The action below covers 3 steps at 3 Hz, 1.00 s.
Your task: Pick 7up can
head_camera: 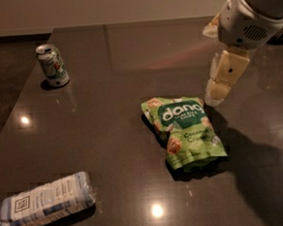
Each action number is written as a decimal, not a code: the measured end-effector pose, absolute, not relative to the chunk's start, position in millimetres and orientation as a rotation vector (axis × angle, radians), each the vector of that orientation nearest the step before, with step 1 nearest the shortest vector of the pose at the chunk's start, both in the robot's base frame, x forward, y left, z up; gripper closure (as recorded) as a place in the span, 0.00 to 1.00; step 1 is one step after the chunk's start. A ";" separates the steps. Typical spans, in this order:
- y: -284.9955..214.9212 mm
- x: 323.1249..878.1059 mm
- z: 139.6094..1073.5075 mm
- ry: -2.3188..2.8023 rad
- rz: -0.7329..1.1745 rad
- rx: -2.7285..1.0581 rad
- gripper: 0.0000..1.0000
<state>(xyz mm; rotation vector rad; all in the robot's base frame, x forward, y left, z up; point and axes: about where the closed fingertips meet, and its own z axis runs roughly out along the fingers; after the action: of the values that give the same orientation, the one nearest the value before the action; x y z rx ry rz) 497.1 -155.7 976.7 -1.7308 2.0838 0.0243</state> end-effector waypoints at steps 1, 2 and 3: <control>-112.4 531.2 975.9 2.031 0.092 -1.718 0.00; -67.0 561.9 967.8 2.016 0.140 -1.707 0.00; -5.8 596.0 953.0 2.025 0.247 -1.656 0.00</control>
Offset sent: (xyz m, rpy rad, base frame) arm 0.1044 0.1447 -0.0197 0.1482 0.0184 0.0395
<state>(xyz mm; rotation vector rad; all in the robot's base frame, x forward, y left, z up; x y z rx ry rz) 596.0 -5.8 953.0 -1.6563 2.0252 0.2472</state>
